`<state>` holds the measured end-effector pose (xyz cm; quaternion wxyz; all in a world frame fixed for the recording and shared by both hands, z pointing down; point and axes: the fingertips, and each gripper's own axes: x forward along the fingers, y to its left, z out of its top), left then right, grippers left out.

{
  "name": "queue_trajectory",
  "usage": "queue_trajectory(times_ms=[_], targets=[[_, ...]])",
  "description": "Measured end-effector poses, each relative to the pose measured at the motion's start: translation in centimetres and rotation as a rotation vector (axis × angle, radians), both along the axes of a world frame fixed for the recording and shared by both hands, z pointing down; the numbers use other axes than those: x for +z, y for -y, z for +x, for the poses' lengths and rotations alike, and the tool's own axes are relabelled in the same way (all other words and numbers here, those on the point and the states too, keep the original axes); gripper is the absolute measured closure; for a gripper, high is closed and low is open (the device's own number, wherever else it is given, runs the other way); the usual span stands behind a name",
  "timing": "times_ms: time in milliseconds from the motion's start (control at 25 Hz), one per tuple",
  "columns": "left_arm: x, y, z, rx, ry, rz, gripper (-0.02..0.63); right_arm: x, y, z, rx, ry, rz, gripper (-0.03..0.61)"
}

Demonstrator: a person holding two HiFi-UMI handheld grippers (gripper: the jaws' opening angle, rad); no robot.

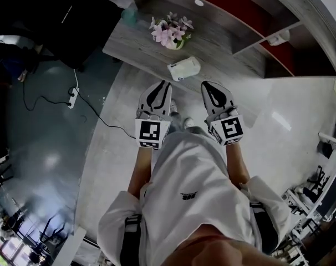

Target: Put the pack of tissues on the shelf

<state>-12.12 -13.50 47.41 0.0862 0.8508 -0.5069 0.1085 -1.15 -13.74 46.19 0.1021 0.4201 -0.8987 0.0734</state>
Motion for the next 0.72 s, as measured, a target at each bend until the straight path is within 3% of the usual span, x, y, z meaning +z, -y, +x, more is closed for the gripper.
queue_trajectory(times_ms=[720], targets=[[10.0, 2.5, 0.2, 0.140, 0.005, -0.192, 0.572, 7.8, 2.1, -2.1, 0.079, -0.086, -0.137, 0.552]])
